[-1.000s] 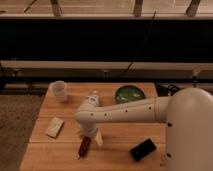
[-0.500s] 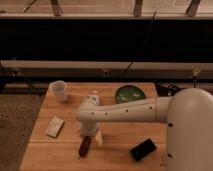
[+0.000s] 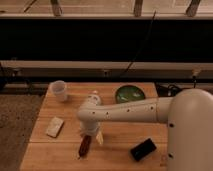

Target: Drag the pepper across the table

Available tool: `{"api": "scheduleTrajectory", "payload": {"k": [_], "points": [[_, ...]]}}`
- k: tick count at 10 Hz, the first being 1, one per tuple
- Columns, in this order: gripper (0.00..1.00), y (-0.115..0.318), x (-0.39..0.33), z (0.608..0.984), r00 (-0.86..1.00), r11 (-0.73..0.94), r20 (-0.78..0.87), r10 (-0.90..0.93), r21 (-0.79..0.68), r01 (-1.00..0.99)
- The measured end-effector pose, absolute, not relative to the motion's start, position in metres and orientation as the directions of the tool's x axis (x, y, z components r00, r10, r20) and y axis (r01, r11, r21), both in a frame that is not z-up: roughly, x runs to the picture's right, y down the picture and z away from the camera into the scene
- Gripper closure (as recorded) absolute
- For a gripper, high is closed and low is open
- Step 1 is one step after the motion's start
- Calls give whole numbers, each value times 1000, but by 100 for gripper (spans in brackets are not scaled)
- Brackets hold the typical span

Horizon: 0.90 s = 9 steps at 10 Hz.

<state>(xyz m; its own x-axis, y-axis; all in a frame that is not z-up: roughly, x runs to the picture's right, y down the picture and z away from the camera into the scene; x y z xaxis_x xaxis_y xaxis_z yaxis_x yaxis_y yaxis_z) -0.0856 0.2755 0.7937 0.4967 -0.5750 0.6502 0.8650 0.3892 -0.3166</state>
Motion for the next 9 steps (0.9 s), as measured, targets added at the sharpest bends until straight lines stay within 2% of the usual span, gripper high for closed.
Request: {"api": "scheduleTrajectory", "payload": {"k": [3,4,7,8,9], "points": [[52,276,-88,794,493,376,649,-579,-323,868],[65,276,-88,795,494,374,650,-578,-326,868],[92,277,-89,795,491,369,654,-575,-328,870],[99,277,-90,795,489,367,655,-577,-327,871],[100,276,-89,795,491,369,652,-577,-328,870]]}}
